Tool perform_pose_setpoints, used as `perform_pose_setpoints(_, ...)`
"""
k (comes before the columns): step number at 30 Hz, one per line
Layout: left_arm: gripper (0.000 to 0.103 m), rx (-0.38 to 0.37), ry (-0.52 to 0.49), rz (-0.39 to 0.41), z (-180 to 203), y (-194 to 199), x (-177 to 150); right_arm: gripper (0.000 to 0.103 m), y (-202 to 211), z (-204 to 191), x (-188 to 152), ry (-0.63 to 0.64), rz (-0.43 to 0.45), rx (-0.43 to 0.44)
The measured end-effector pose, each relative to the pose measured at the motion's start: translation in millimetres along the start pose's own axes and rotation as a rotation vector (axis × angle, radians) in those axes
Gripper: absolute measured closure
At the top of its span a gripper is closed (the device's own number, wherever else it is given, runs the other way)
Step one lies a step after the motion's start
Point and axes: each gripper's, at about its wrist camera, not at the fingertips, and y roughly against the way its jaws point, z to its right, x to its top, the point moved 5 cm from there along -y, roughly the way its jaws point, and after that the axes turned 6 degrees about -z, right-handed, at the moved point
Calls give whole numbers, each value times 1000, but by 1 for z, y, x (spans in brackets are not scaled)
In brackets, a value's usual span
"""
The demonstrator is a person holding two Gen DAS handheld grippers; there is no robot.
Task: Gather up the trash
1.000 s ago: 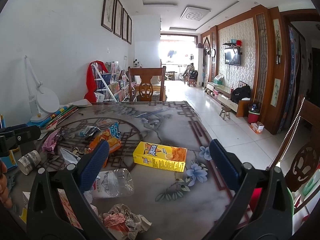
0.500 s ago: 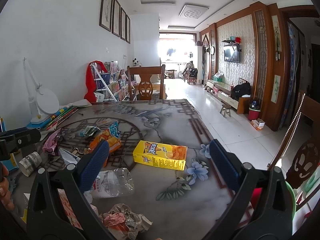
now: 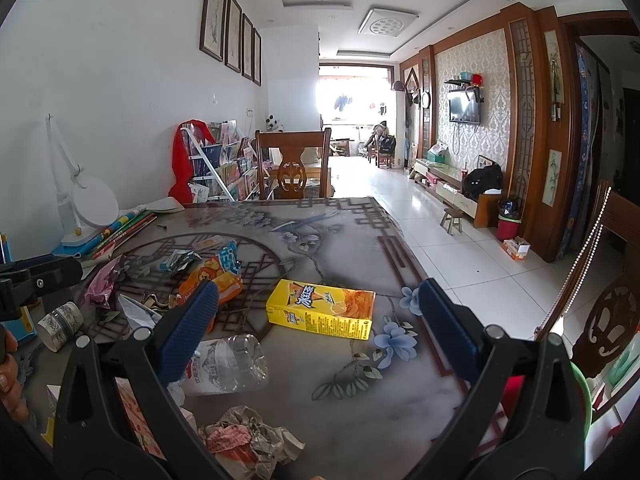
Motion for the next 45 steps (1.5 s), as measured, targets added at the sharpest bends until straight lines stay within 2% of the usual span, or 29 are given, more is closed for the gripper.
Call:
perform_pose_setpoints(19, 8, 1, 2, -5, 0, -4, -2, 5, -3, -1, -2, 0, -13, 2)
perform_pose_setpoints(28, 8, 2, -1, -10, 1, -7, -14, 5, -3, -1, -2, 1, -13, 2)
perform_pose_setpoints(32, 8, 10, -6, -7, 1, -3, -17, 5, 0, -4, 1, 45, -32, 21)
perform_pose_setpoints(35, 8, 29, -7, 7, -3, 5, -16, 5, 12, -12, 11, 149, -55, 86)
perform_pose_setpoints(37, 8, 34, 0, 12, -5, 11, -12, 5, 20, -23, 11, 228, -117, 153)
perform_pose_setpoints(40, 8, 17, 28, 1, -12, 17, -7, 5, 25, -47, -10, 441, -311, 279)
perform_pose_setpoints(43, 8, -24, 43, -21, -14, 23, -9, 5, 31, -76, -51, 768, -461, 315)
perform_pose_setpoints(45, 8, -48, 34, -30, -13, 25, -6, 5, 34, -90, -76, 912, -545, 363)
